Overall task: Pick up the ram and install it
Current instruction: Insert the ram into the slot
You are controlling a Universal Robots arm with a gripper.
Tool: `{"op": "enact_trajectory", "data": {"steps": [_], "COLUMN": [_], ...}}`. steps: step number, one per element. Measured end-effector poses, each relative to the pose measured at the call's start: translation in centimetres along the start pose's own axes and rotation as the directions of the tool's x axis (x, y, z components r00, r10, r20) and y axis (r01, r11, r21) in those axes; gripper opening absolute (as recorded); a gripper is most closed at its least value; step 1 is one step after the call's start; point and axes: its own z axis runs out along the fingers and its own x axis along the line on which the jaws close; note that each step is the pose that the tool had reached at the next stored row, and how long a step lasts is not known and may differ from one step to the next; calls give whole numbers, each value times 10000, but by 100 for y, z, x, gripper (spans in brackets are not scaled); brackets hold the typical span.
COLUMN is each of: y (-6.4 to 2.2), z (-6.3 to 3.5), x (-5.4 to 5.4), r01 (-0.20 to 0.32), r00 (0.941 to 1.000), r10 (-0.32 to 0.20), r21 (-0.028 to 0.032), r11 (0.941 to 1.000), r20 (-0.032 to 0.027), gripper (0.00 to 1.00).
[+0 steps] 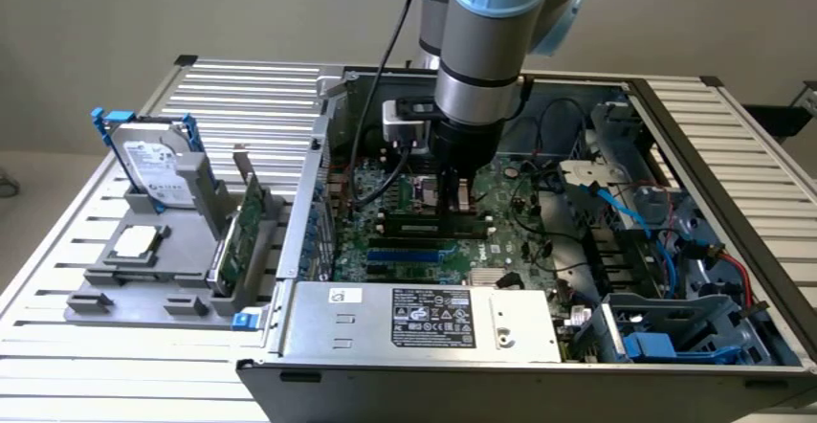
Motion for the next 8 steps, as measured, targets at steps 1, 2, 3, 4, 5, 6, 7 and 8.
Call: {"op": "enact_trajectory", "data": {"steps": [1, 2, 3, 4, 5, 6, 7, 8], "y": [0, 0, 1, 4, 6, 9, 12, 14], "z": [0, -4, -16, -34, -59, -90, -123, -159], "x": [-1, -1, -1, -1, 0, 1, 2, 4], "r01": [1, 1, 4, 4, 3, 5, 6, 7], "r00": [10000, 10000, 10000, 10000, 10000, 10000, 10000, 10000], "r10": [-1, -1, -4, -4, -3, -5, -6, -7], "r21": [-15, -37, -72, -99, -116, -123, -129, -135], "r11": [10000, 10000, 10000, 10000, 9999, 9999, 9999, 9999], "r20": [2, 2, 5, 5, 5, 6, 6, 5], "gripper": [39, 45, 50, 50, 57, 57, 57, 57]}}
